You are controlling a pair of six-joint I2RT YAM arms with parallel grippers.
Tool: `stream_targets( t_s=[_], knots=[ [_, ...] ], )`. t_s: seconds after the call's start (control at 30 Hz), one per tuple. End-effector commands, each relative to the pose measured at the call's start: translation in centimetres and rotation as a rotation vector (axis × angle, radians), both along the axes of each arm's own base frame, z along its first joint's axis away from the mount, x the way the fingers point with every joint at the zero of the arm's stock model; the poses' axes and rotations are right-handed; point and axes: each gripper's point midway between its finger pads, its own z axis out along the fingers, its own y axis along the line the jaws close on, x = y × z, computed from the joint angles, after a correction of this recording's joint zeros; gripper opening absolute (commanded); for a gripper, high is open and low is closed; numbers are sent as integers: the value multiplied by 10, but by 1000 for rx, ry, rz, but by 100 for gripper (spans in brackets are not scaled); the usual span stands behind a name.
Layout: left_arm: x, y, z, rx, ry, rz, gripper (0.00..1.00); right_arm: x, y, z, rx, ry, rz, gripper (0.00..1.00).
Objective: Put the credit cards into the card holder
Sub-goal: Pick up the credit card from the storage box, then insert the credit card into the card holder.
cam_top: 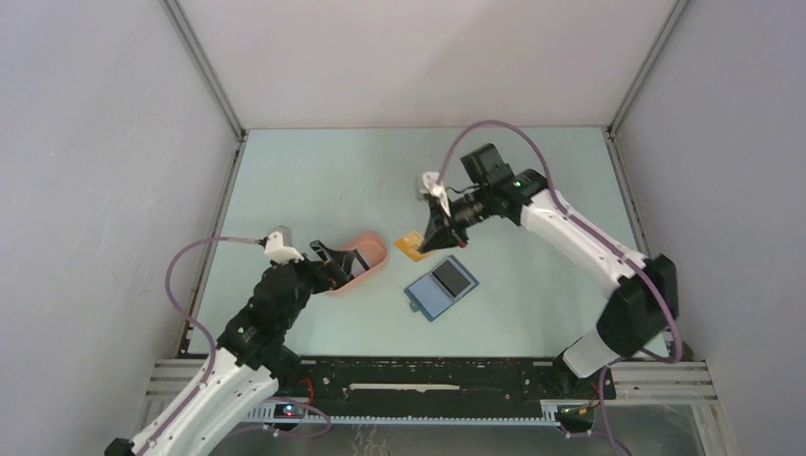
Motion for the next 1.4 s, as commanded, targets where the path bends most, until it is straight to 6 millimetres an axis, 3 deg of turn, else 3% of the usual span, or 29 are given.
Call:
stream_targets(
  t_s=[0.0,0.1,0.2,0.33,0.5,0.8,1.07,1.37],
  knots=[
    [-7,-46,46,-102,-318,-305,100,-9,-33,-15,-7,-376,134,0],
    [-23,-75,81,-180,-527,-497,100,-23,-49,-19,-10,-456,215,0],
    [-44,-98,96,-171,-682,-694,99,-34,-58,-20,11,-509,249,0],
    [-58,-121,93,-65,-786,-839,96,-48,-67,-25,36,-568,309,0],
    [-72,-147,85,136,-950,-945,96,-52,-69,-24,41,-527,288,0],
    [-61,-166,83,217,-1000,-947,90,-56,-62,-23,76,-410,260,0],
    [-70,-188,92,94,-1012,-1032,68,-50,-54,-28,59,-331,214,0],
    [-78,-194,103,3,-1034,-1060,41,-50,-51,-37,39,-294,216,0]
  ],
)
